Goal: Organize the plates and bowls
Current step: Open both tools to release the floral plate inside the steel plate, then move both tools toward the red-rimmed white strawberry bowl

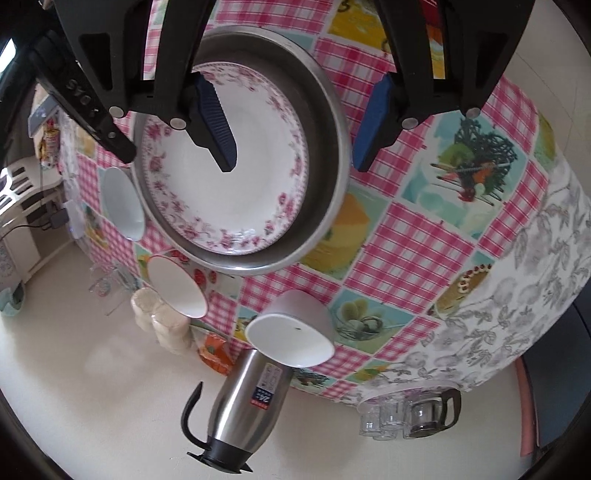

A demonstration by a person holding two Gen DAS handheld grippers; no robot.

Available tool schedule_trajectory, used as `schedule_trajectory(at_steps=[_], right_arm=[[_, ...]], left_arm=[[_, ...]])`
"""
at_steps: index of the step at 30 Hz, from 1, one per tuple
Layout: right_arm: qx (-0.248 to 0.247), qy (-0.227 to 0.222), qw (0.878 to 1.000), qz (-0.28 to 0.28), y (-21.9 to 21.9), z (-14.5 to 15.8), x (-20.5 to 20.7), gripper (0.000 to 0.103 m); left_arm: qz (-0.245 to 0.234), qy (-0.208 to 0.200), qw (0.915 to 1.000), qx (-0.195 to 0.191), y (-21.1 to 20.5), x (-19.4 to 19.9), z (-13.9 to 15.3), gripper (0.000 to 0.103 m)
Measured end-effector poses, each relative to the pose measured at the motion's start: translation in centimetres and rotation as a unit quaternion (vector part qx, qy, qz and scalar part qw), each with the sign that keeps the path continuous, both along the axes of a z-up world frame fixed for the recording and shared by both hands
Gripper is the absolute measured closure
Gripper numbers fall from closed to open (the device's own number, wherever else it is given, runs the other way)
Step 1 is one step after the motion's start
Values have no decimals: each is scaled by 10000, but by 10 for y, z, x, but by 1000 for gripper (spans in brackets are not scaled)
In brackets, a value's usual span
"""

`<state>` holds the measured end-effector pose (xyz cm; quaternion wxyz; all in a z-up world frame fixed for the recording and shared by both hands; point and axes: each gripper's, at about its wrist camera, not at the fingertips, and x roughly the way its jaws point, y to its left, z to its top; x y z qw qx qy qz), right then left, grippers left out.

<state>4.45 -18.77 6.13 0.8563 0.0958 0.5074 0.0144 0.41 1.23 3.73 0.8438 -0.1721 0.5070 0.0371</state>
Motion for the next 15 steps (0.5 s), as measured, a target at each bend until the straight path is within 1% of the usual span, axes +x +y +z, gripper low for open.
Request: schedule_trajectory(at_steps=[1, 2, 4, 5, 7, 9, 11, 13, 15], right_arm=[[-15, -11, 10000, 7, 0, 1, 0, 52], [-31, -17, 10000, 15, 1, 0, 0, 50], [-99, -45, 9999, 44, 3, 1, 0, 39], [-129, -60, 9999, 64, 4, 1, 0, 37], [-169, -84, 9998, 106, 6, 1, 0, 28], [-202, -106, 9996, 139, 7, 1, 0, 24], [-248, -116, 9995, 159, 8, 0, 0, 19], [-298, -119, 9994, 159, 9, 0, 1, 10], [-347, -148, 9992, 153, 8, 0, 0, 5]], left_arm=[[18, 15, 10000, 59, 1, 1, -1, 25], [20, 13, 9999, 106, 1, 2, -2, 20], [12, -31, 9997, 257, 0, 2, -3, 17], [3, -57, 9993, 358, -1, 2, -3, 14], [-17, -105, 9985, 530, -3, 2, -2, 13], [-29, -145, 9977, 657, -4, 2, -1, 12], [-20, -163, 9970, 761, -4, 3, -1, 6], [9, -205, 9962, 842, -3, 4, 0, 5], [48, -281, 9956, 894, -2, 4, 2, 5]])
